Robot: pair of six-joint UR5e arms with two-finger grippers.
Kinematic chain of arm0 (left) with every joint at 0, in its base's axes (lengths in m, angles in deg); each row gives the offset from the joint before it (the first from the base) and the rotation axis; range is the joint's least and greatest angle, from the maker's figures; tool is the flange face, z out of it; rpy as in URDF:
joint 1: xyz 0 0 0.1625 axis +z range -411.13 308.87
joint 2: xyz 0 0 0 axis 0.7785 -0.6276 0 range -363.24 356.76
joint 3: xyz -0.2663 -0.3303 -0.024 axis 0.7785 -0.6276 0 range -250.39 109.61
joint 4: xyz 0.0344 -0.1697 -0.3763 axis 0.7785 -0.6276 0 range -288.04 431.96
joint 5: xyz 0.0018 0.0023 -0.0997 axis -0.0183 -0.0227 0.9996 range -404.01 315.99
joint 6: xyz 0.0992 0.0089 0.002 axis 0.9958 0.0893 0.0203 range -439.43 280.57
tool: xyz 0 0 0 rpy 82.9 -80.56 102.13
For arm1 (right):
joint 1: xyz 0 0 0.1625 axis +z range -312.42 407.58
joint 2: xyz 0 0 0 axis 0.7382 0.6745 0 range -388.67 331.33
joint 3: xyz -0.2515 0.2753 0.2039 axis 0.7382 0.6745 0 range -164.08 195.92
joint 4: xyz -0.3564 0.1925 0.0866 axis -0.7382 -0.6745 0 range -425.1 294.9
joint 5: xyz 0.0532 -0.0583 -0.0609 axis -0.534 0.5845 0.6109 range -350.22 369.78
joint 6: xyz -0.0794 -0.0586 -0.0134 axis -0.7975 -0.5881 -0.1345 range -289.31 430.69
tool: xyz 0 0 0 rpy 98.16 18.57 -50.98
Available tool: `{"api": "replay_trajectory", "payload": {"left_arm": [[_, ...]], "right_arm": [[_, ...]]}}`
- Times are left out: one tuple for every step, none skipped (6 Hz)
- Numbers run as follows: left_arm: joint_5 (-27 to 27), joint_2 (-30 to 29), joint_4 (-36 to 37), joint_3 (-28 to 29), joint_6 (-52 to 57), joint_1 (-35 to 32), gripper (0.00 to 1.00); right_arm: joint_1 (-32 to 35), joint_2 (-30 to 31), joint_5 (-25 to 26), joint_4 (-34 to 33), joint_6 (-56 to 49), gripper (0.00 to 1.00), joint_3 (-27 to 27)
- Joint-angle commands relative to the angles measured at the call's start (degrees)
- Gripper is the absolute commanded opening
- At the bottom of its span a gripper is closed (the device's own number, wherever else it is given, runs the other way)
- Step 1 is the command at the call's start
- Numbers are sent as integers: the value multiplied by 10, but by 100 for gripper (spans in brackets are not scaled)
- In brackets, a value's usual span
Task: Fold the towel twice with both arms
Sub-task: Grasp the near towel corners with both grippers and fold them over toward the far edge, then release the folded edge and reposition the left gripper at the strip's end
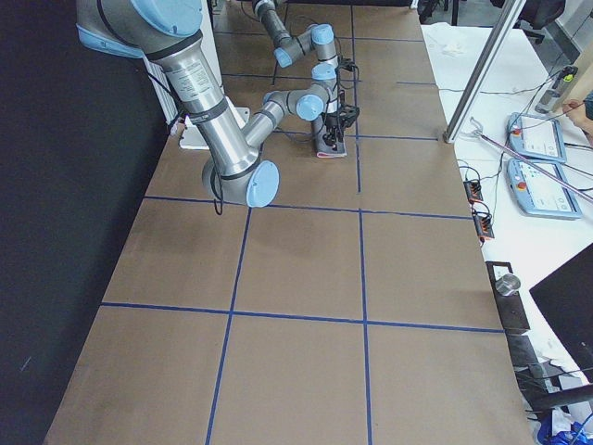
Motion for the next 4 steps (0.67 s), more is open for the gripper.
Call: {"api": "replay_trajectory", "payload": {"left_arm": [[2,17,0,-32,-70,23,74],[2,21,0,-41,-130,32,74],[1,33,0,-40,-167,46,74],[0,38,0,-36,-178,49,74]], "right_arm": [[23,8,-34,0,-20,100,-24],[33,16,-47,0,-44,100,-32],[47,21,-63,0,-57,100,-33],[48,28,-63,1,-64,100,-34]]}}
